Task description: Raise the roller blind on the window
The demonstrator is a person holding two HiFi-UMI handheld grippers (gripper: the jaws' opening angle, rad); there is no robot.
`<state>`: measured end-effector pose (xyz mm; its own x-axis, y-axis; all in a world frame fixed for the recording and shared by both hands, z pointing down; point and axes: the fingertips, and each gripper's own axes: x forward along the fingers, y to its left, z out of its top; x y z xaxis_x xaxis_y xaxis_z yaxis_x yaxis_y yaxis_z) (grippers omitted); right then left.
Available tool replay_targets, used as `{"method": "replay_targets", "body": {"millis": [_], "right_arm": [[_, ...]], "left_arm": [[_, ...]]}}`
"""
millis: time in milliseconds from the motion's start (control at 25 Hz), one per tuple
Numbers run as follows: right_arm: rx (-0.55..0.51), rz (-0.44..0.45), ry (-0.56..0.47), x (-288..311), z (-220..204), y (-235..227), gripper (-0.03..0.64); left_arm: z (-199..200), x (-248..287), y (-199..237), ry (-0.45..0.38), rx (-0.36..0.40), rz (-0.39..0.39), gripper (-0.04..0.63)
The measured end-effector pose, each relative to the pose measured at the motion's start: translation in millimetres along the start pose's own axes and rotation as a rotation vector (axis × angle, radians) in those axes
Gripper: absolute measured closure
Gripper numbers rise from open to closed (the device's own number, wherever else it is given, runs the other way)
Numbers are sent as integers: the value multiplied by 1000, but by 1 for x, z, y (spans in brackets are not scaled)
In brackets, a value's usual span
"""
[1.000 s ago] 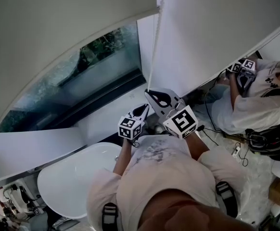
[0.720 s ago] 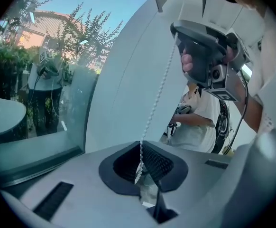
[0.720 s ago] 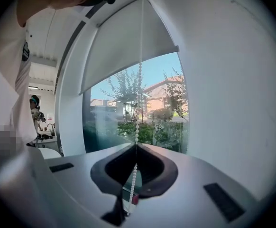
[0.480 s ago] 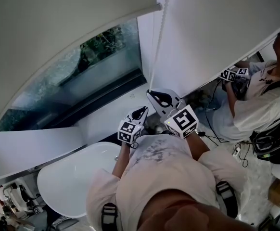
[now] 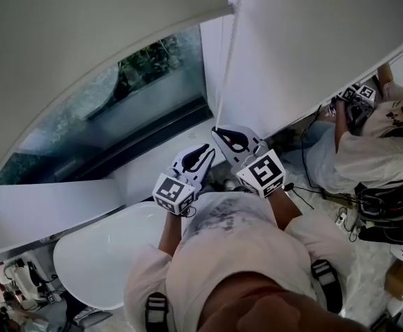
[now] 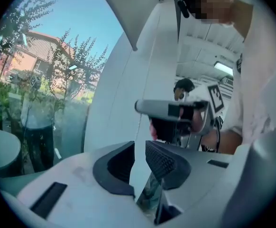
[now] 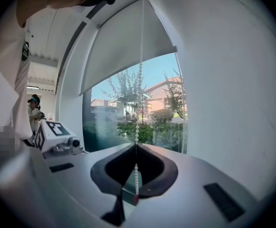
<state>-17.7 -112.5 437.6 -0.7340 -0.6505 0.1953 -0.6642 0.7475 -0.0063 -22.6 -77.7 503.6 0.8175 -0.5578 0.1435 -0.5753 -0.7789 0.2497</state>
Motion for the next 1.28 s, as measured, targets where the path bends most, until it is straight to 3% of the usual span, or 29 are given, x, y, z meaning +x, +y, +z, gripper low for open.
{"method": "replay_targets", "body": {"millis": [240, 600, 920, 1280], "right_arm": [[1, -1, -4, 1, -2, -1, 555], [-5, 12, -7, 3, 3, 0, 555], [-13, 16, -10, 3, 4, 4, 555], [-10, 26, -11, 9, -3, 4, 555]], "left_arm": [[94, -19, -16, -167, 67, -13, 535], [212, -8, -33, -344, 203, -57, 534], [252, 2, -41, -364, 257, -73, 535], [256, 11, -36, -370, 257, -57, 583]]}}
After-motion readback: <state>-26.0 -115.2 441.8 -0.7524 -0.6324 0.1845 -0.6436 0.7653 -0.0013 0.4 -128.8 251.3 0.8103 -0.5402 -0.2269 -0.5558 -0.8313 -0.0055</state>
